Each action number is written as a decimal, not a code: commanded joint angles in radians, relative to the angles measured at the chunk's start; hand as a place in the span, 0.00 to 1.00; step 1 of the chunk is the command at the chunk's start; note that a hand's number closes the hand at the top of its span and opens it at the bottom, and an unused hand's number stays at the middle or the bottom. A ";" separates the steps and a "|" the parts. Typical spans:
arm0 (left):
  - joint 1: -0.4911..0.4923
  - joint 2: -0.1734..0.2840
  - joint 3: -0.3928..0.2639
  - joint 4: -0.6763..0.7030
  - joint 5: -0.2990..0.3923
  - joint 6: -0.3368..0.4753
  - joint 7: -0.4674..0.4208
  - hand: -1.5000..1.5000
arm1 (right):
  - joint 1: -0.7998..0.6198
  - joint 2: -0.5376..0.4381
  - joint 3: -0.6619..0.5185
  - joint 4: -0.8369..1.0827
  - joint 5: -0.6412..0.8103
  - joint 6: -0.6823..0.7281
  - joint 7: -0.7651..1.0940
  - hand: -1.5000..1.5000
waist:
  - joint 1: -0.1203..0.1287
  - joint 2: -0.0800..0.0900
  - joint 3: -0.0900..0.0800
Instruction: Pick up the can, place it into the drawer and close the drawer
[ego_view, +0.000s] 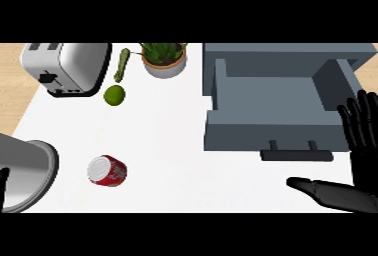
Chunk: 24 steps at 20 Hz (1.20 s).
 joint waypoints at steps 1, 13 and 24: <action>0.038 -0.002 0.041 -0.057 0.038 -0.021 0.029 0.00 | 0.073 0.007 -0.008 0.018 -0.010 0.029 -0.059 0.00 | -0.004 0.000 0.000; -0.016 -0.008 -0.104 0.179 -0.059 0.077 -0.075 0.00 | 0.026 -0.027 -0.085 0.051 -0.049 0.056 -0.062 0.00 | -0.005 0.000 0.000; -0.049 -0.008 -0.126 0.501 -0.037 0.163 -0.298 0.00 | 0.123 -0.010 -0.107 -0.010 -0.083 0.108 -0.118 0.00 | -0.007 0.000 0.000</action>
